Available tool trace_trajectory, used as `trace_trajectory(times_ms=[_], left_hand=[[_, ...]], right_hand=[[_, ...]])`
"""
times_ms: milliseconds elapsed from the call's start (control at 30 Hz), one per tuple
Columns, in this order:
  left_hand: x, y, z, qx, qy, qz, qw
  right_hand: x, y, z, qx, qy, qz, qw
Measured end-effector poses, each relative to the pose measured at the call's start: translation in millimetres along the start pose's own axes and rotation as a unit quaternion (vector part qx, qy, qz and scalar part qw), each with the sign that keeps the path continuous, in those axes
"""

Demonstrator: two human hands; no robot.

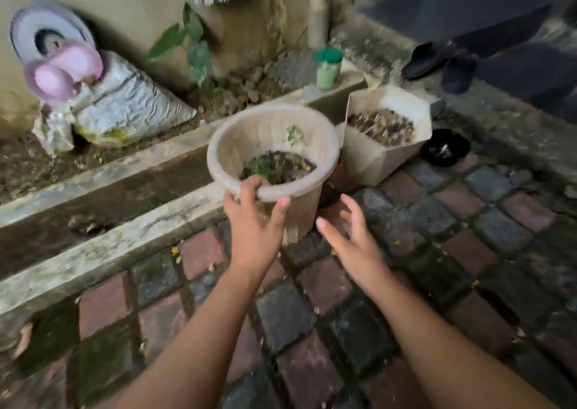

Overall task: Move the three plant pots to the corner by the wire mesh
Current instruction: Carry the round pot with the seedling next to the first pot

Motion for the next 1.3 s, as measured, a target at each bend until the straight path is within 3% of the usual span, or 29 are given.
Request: trace_trajectory(times_ms=[133,300,467,600,700,800,967,1067,1200,1300], left_hand=[[10,4,5,0.006,-0.038,0.051,0.998],[4,4,16,-0.012,-0.048,0.031,0.998],[-23,-5,10,0.040,-0.083,0.006,0.996],[-45,-18,-8,0.048,-0.184,-0.042,0.981],[-58,-19,-19,0.046,-0.288,-0.065,0.954],[-58,-20,-28,0.025,-0.337,-0.046,0.940],[-27,-35,-38,0.008,-0.336,-0.029,0.941],[-8,-43,-44,0.024,-0.264,-0.030,0.964],[17,-44,-68,-0.058,-0.223,-0.071,0.971],[26,-37,-79,-0.030,-0.181,-0.105,0.977]], right_hand=[[7,20,-3,-0.018,0.096,0.008,0.995],[21,5,-12,-0.011,0.134,-0.003,0.991],[36,-14,-20,-0.035,0.121,-0.001,0.992],[30,-27,3,-0.061,0.083,0.011,0.995],[23,-25,11,-0.068,0.118,-0.001,0.991],[25,-19,16,-0.073,0.149,-0.044,0.985],[34,-11,41,-0.050,0.174,-0.059,0.982],[34,-6,48,-0.042,0.166,-0.065,0.983],[28,7,56,0.001,0.161,-0.079,0.984],[24,18,60,0.024,0.152,-0.099,0.983]])
Point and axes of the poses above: each hand's wrist, its own y-axis towards the middle knuckle, its own x-axis out of the palm, z = x × y, the point moved 6 cm from there along y, towards the middle knuckle, and after that the axes turned 2 degrees about -y, right-handed, at the moved point
